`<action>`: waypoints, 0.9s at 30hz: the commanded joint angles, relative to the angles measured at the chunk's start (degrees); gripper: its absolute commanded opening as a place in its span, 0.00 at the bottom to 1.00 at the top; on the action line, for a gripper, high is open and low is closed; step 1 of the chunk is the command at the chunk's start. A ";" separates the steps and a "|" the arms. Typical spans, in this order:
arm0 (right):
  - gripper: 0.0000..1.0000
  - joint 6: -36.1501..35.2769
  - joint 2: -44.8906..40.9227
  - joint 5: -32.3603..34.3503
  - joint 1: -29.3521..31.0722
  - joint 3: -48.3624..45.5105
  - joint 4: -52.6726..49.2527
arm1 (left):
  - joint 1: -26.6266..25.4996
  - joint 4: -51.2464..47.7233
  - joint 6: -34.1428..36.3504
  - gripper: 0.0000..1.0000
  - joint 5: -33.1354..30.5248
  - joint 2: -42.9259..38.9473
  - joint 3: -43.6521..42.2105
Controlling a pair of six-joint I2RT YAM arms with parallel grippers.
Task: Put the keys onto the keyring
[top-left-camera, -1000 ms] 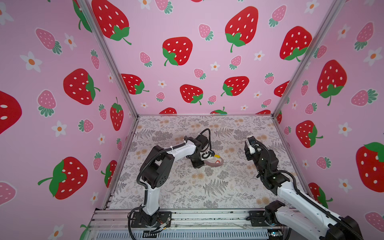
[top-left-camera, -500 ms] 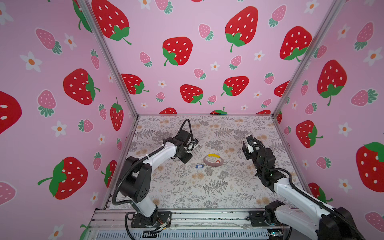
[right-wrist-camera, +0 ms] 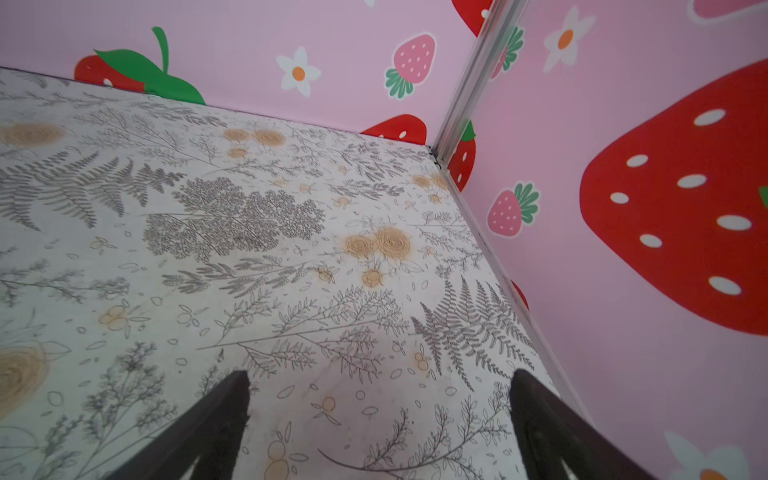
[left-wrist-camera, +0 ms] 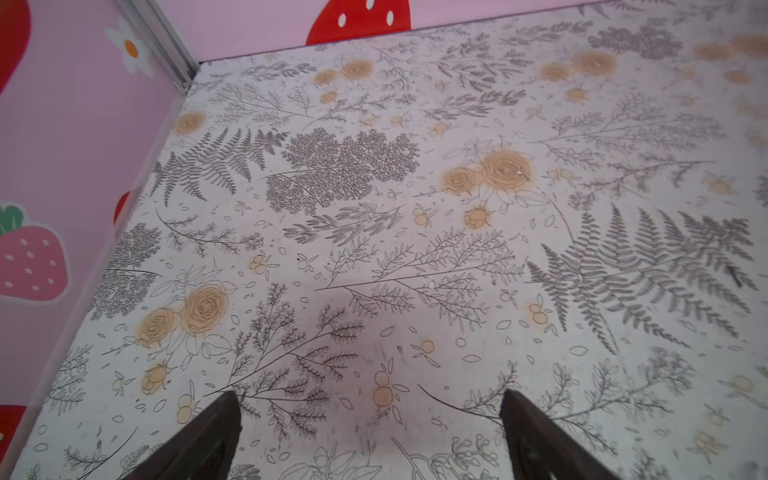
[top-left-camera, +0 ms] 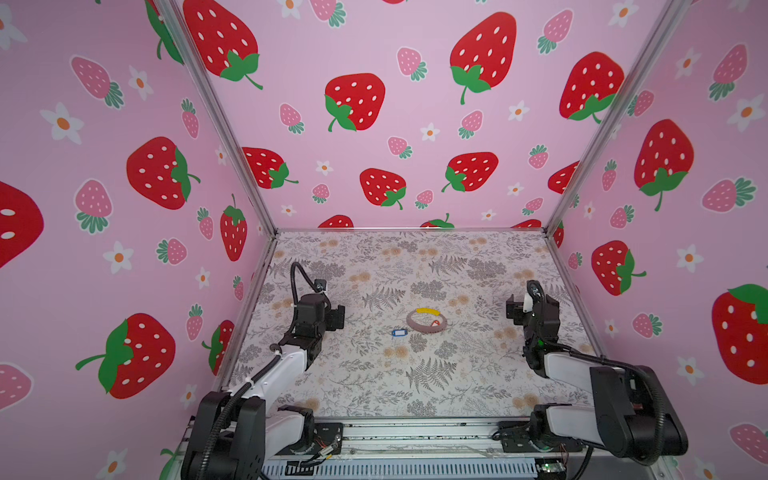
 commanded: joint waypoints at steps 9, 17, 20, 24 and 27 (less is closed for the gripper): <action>0.99 1.80 14.39 -13.10 -1.01 -3.17 29.40 | 8.74 29.01 -4.58 0.99 11.19 13.49 -2.04; 0.99 1.49 13.65 -13.62 -1.05 0.48 21.85 | 9.00 31.76 -4.10 0.99 13.56 22.11 0.69; 0.99 2.56 13.99 -11.49 -1.12 1.11 21.15 | 8.95 27.97 -3.82 0.99 13.83 22.54 2.85; 0.99 2.55 13.92 -11.44 -1.09 1.40 20.44 | 8.85 28.05 -3.80 0.99 13.84 22.57 2.90; 0.99 2.47 14.32 -11.46 -1.05 1.82 20.09 | 8.93 27.91 -3.72 0.99 13.84 22.60 2.92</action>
